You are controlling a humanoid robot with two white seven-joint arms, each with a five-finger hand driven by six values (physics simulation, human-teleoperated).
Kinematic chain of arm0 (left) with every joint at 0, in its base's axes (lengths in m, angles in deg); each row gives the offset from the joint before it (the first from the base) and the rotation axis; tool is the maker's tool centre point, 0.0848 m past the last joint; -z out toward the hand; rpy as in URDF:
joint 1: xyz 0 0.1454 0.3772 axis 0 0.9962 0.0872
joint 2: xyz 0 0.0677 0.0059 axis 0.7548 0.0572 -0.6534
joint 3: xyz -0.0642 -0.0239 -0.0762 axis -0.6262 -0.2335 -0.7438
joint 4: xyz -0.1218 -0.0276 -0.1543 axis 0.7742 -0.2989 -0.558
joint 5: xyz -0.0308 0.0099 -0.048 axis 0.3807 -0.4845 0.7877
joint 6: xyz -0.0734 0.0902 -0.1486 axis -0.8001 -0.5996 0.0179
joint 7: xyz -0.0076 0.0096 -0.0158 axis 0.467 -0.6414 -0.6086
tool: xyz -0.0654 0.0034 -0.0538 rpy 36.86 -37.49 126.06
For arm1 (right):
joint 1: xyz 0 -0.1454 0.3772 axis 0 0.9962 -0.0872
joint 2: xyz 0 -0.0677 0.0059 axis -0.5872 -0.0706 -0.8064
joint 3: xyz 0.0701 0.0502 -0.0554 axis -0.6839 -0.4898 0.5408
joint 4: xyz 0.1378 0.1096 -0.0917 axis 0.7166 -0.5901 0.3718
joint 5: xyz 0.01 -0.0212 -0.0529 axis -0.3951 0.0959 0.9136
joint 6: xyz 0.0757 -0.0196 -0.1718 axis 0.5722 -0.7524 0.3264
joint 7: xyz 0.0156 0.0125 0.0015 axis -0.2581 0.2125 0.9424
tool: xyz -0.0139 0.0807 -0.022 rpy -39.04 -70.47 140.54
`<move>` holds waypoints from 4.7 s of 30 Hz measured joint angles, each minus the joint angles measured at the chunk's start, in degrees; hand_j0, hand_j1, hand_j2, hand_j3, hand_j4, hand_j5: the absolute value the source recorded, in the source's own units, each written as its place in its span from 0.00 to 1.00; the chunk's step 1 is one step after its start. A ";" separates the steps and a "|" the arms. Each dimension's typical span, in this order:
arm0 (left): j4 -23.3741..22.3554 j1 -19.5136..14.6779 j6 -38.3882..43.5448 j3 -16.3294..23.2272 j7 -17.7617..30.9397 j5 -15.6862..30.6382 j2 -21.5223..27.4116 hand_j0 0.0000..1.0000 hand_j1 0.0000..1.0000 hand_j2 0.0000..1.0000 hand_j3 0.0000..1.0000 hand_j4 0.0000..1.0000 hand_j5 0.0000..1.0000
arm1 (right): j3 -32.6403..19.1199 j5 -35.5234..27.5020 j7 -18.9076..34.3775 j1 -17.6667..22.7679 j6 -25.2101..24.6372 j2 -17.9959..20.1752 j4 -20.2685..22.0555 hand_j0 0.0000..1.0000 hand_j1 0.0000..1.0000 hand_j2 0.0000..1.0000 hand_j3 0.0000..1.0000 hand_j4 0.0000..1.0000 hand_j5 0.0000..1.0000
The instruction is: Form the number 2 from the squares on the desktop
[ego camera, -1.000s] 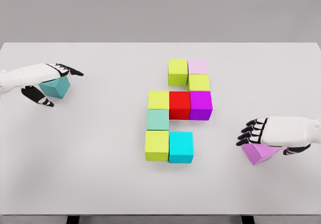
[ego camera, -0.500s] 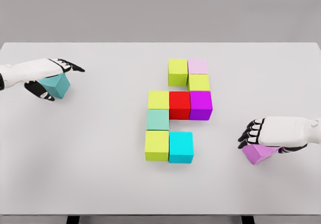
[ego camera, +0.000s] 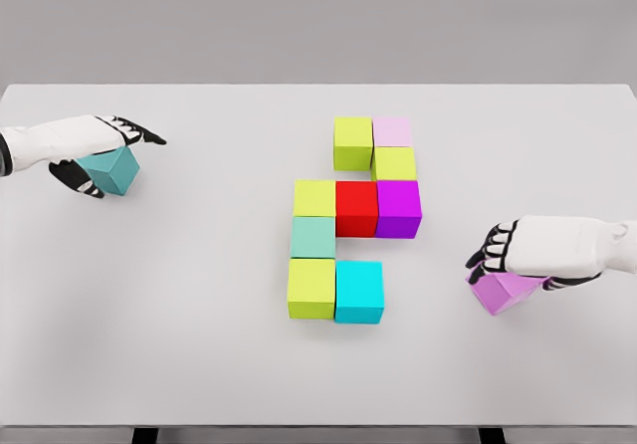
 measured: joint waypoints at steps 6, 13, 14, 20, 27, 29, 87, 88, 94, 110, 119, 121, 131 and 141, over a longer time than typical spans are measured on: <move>-3.15 -0.61 0.00 -0.01 0.00 -1.77 -1.93 1.00 1.00 1.00 1.00 1.00 1.00 | -0.05 -1.12 -0.16 -0.26 0.00 -1.78 0.01 0.78 0.78 0.78 0.78 0.78 0.78; -5.48 -0.97 0.00 0.00 0.00 -3.09 -2.91 1.00 1.00 1.00 1.00 1.00 1.00 | -0.02 -1.93 -0.21 -0.35 0.00 -4.17 0.01 0.78 0.78 0.78 0.78 0.78 0.78; -5.62 -1.05 0.00 0.00 0.00 -3.30 -2.95 1.00 1.00 1.00 1.00 1.00 1.00 | -0.03 -1.98 -0.21 -0.35 0.01 -4.56 0.01 0.78 0.78 0.78 0.78 0.78 0.78; -6.39 -1.05 0.00 0.01 0.01 -4.36 -3.05 1.00 1.00 1.00 1.00 1.00 1.00 | 0.01 -3.23 -0.13 -1.67 0.00 -6.49 0.08 0.78 0.78 0.78 0.78 0.78 0.78; -7.19 -1.05 0.00 0.01 0.00 -5.44 -3.31 1.00 1.00 1.00 1.00 1.00 1.00 | 0.04 -3.98 0.00 -1.67 0.01 -7.30 0.05 0.78 0.78 0.78 0.78 0.78 0.78; -7.50 -1.05 0.00 0.01 0.02 -5.56 -3.40 1.00 1.00 1.00 1.00 1.00 1.00 | 0.08 -4.02 0.02 -1.49 0.01 -7.34 0.03 0.80 0.80 0.80 0.80 0.80 0.80; -8.47 -8.96 -0.01 -0.85 0.68 -9.43 -12.35 0.69 0.69 0.69 0.69 0.69 0.69 | -0.87 8.27 0.43 1.15 -0.01 -0.90 -0.30 1.00 1.00 1.00 1.00 1.00 1.00; -8.47 -9.14 -0.01 -0.93 0.76 -9.40 -12.84 0.69 0.69 0.69 0.69 0.69 0.69 | -0.78 8.26 0.42 1.14 -0.01 -0.90 -0.28 1.00 1.00 1.00 1.00 1.00 1.00; -8.48 -10.02 -0.01 -1.62 0.95 -9.41 -16.07 0.69 0.69 0.69 0.69 0.69 0.69 | -0.08 8.24 0.41 2.11 0.00 -0.97 -0.26 1.00 1.00 1.00 1.00 1.00 1.00; -7.95 -10.37 -0.01 -3.45 1.46 -9.19 -12.11 1.00 1.00 1.00 1.00 1.00 1.00 | -0.67 7.99 0.30 3.16 -0.01 -1.07 -0.25 1.00 1.00 1.00 1.00 1.00 1.00; -7.86 -9.58 -0.01 -2.20 1.58 -16.27 -7.42 1.00 1.00 1.00 1.00 1.00 1.00 | -4.19 8.45 0.25 3.08 -0.01 -1.27 -0.79 1.00 1.00 1.00 1.00 1.00 1.00; -7.86 -9.58 -0.01 -1.80 1.61 -17.32 -7.01 1.00 1.00 1.00 1.00 1.00 1.00 | -4.38 8.51 0.24 3.08 -0.01 -1.98 -1.01 1.00 1.00 1.00 1.00 1.00 1.00; -8.35 -7.91 -0.01 0.20 2.20 -20.01 -6.63 1.00 1.00 1.00 1.00 1.00 1.00 | -5.89 8.59 0.24 2.55 0.00 -7.09 -6.89 1.00 1.00 1.00 1.00 1.00 1.00; -7.41 -7.47 0.00 0.96 2.41 -21.83 -7.65 1.00 1.00 1.00 1.00 1.00 1.00 | -7.02 8.50 0.26 2.46 0.00 -9.64 -7.79 1.00 1.00 1.00 1.00 1.00 1.00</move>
